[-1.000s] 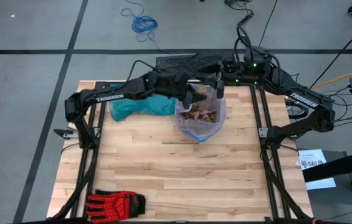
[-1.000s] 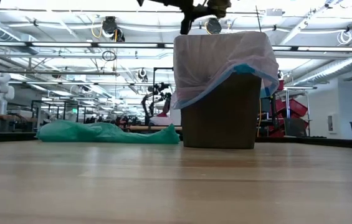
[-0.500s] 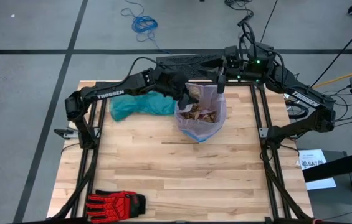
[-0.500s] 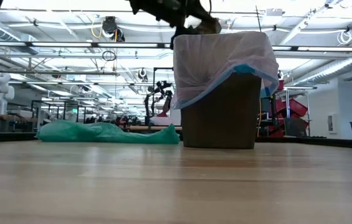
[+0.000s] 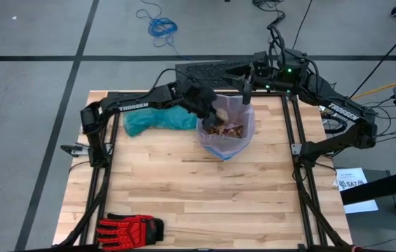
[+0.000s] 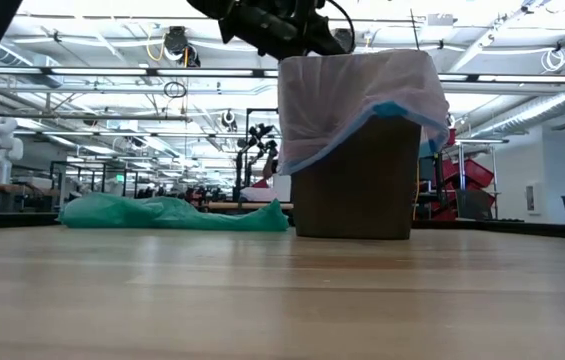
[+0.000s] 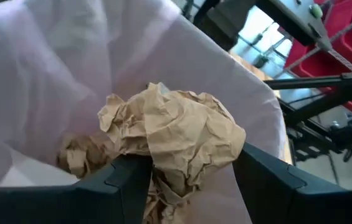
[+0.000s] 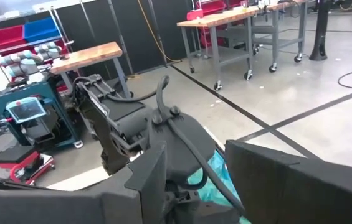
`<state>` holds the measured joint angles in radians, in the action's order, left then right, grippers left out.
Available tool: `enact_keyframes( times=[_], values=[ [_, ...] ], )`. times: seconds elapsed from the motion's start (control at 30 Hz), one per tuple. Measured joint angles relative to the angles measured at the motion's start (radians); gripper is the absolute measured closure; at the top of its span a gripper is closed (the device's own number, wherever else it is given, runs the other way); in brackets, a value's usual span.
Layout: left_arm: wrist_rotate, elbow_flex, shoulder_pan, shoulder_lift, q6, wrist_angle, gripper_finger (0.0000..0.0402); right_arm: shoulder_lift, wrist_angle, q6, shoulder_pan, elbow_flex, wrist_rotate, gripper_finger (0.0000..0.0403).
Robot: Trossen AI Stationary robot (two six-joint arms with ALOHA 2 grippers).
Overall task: Place trash/remove bag and relplace
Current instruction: Put the brown paper into the black trash bin
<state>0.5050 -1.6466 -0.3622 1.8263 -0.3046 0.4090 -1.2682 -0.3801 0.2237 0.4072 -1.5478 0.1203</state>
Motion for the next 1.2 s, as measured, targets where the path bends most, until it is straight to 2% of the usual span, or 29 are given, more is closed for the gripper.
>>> enact_keyframes(
  times=[0.43, 0.6, 0.77, 0.83, 0.9, 1.03, 1.2],
  values=[
    [0.019, -0.001, -0.013, 0.006, -0.03, 0.021, 0.0189, 0.0, -0.019, 0.003, 0.0, 0.0, -0.022, 0.0245],
    [0.019, -0.002, -0.01, -0.031, -0.031, -0.013, 0.0189, 0.0, -0.018, 0.004, 0.0, 0.0, -0.025, 0.0245],
    [0.035, -0.105, -0.011, -0.046, -0.023, 0.023, 0.0189, 0.0, -0.013, 0.003, 0.0, 0.0, -0.025, 0.0245],
    [0.034, -0.175, -0.011, -0.046, 0.041, 0.095, 0.0189, 0.0, -0.013, 0.003, 0.0, 0.0, -0.025, 0.0245],
    [-0.017, -0.238, -0.009, -0.048, 0.149, 0.189, 0.0189, 0.0, -0.013, 0.002, 0.0, 0.0, -0.025, 0.0245],
    [-0.185, -0.323, 0.004, -0.046, 0.31, 0.372, 0.0189, 0.0, -0.013, 0.001, 0.0, 0.0, -0.025, 0.0245],
    [-0.202, -0.368, 0.005, -0.047, 0.338, 0.4, 0.0189, 0.0, -0.013, -0.004, 0.0, 0.0, -0.02, 0.0245]
  ],
)
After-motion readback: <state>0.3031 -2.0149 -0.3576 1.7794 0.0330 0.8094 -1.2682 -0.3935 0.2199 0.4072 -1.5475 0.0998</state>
